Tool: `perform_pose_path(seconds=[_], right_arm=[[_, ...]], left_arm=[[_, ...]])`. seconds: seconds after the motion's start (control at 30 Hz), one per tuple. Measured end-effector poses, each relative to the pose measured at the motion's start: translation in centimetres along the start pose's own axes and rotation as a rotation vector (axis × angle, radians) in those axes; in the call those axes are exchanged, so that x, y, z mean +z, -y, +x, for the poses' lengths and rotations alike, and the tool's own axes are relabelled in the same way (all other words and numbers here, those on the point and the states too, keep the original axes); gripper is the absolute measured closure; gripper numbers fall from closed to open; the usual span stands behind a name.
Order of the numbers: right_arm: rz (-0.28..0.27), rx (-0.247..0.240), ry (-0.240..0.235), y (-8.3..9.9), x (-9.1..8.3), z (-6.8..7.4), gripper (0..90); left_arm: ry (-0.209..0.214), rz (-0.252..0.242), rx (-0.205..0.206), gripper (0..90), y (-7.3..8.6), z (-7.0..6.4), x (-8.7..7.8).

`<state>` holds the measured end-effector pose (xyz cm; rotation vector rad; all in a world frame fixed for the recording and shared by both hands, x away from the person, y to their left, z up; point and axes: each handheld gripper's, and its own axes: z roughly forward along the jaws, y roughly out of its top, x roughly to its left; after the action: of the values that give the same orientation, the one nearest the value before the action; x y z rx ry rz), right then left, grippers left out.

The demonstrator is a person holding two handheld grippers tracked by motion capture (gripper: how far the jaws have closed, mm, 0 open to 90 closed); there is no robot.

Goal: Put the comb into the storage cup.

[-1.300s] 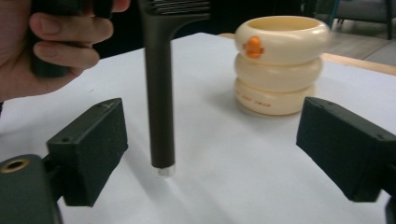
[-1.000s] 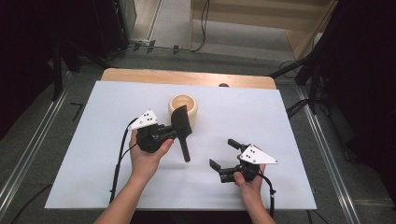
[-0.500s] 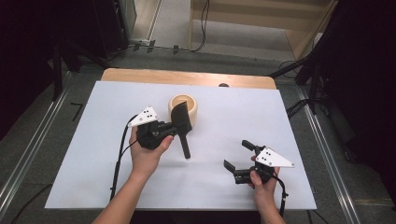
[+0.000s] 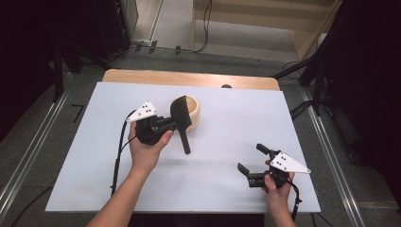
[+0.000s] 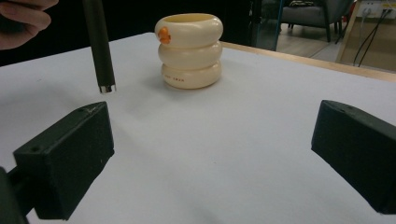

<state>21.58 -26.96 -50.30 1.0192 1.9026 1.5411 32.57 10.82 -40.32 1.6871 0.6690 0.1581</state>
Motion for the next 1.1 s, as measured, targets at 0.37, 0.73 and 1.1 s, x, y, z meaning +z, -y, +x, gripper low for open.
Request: perform_pose_path(seconds=[0.37, 0.73, 1.1], right_arm=[[0.014, 0.011, 0.025, 1.0, -1.6, -1.2, 0.0], [0.013, 0.024, 0.045, 1.4, -3.0, -1.9, 0.0], [0.015, 0.025, 0.065, 1.9, -4.6, -2.7, 0.0]], left_arm=[[-0.01, -0.011, 0.001, 83.9, -0.9, 0.6, 0.4], [-0.026, -0.024, 0.004, 83.9, -2.2, 1.2, 0.6], [-0.046, -0.028, 0.005, 83.9, -3.1, 1.7, 0.9]])
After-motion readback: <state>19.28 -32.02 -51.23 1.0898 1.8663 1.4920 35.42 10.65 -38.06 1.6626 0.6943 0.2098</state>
